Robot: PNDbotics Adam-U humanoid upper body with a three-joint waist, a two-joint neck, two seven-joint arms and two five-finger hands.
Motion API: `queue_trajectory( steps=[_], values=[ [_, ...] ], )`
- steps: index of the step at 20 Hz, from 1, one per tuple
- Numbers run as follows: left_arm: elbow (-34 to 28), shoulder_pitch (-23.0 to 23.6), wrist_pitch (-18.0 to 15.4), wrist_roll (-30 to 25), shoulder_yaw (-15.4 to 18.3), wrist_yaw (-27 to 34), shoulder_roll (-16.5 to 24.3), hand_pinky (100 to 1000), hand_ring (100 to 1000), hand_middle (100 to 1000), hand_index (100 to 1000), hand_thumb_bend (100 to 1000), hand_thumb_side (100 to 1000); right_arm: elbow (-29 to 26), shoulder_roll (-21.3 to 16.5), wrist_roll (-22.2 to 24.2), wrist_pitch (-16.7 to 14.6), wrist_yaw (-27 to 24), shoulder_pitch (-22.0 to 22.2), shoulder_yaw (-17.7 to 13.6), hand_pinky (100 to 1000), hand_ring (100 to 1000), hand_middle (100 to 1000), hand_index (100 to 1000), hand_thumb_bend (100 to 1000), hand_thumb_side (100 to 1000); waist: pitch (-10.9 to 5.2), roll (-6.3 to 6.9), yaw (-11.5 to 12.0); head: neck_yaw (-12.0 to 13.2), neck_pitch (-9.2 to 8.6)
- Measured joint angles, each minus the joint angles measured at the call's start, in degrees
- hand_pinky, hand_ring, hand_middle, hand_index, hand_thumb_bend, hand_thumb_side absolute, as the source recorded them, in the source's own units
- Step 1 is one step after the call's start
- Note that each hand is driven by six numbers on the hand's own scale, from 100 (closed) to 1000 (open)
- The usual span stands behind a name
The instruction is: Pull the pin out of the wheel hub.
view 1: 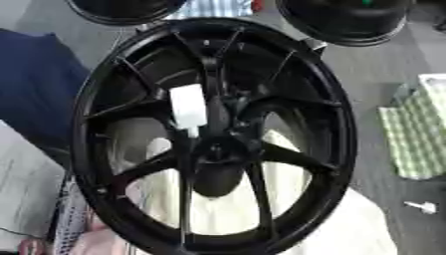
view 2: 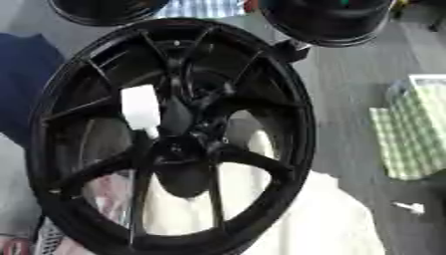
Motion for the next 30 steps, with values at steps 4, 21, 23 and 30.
queue_trajectory(
  steps=[4,21,23,30],
  values=[
    [-0.02,-0.59,-0.91,-0.11,-0.04,-2.97,3.50,817,755,631,827,100,493,0.00,-0.06,0.01,0.02,0.00,0.00,0.01,610,651,556,664,100,442,-0.02,0.17,0.07,-0.03,0.46],
    [-0.20,-15.53,-2.66,-28.96,-11.38,-9.24,17.80,831,780,685,840,103,476,-0.01,-1.35,0.72,0.90,0.01,0.45,0.74,612,651,555,664,100,439,-0.62,0.95,-1.50,-0.38,1.44],
    [-0.33,-18.17,-2.63,-35.26,-13.26,-9.71,18.40,847,810,717,844,125,494,-0.01,-1.55,0.78,1.00,0.01,0.45,0.76,612,651,555,664,100,438,-0.62,1.16,-1.80,-0.42,1.44],
    [-0.40,-25.09,0.03,-56.63,-19.52,-10.10,18.79,866,819,746,856,152,643,-0.05,-2.06,0.82,1.27,0.01,0.46,1.08,613,652,555,665,100,435,-0.61,1.69,-2.36,-0.76,1.49]
  ],
)
